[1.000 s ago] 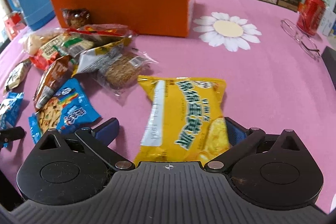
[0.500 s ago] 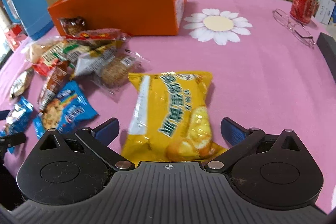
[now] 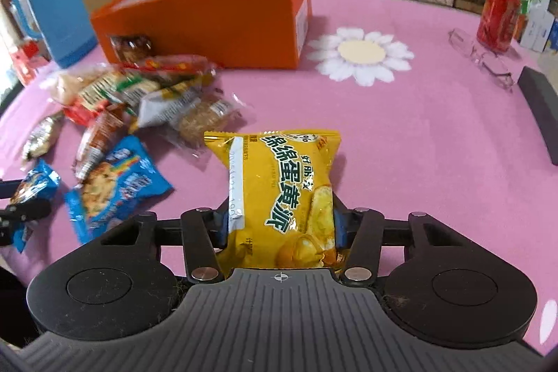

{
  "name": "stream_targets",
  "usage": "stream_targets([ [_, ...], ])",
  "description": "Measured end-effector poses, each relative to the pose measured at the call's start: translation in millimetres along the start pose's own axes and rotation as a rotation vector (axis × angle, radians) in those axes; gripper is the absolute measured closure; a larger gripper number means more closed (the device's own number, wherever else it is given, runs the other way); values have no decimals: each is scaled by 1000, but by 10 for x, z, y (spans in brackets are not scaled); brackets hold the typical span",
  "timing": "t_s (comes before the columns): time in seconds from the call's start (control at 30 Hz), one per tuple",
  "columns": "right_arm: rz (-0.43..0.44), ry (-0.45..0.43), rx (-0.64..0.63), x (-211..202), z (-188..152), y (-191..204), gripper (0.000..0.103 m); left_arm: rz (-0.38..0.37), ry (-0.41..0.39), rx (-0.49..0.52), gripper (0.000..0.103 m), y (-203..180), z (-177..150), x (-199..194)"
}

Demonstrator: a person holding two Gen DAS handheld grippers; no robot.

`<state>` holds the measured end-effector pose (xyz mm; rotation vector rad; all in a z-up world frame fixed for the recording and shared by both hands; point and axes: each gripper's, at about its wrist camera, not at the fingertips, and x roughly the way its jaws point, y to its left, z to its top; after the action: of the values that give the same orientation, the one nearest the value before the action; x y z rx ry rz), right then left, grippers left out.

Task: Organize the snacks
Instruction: 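Lift both packets over the orange box and open both tools to drop them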

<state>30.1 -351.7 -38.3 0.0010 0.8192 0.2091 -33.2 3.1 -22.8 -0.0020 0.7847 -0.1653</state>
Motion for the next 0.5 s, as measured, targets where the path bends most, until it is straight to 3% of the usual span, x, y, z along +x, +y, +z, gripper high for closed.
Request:
stream_targets([
  [0.2,52,-101,97,-365,-1,-139,70,-51,-73,-105,49,183,192,-286],
  [0.3,103,-148,133,-446,87,-145,70,-62,-97,-120,50,196,486,-286],
  [0.5,138,-253,78,-391,829,78,70,-69,-222,-157,50,171,1369,-63],
])
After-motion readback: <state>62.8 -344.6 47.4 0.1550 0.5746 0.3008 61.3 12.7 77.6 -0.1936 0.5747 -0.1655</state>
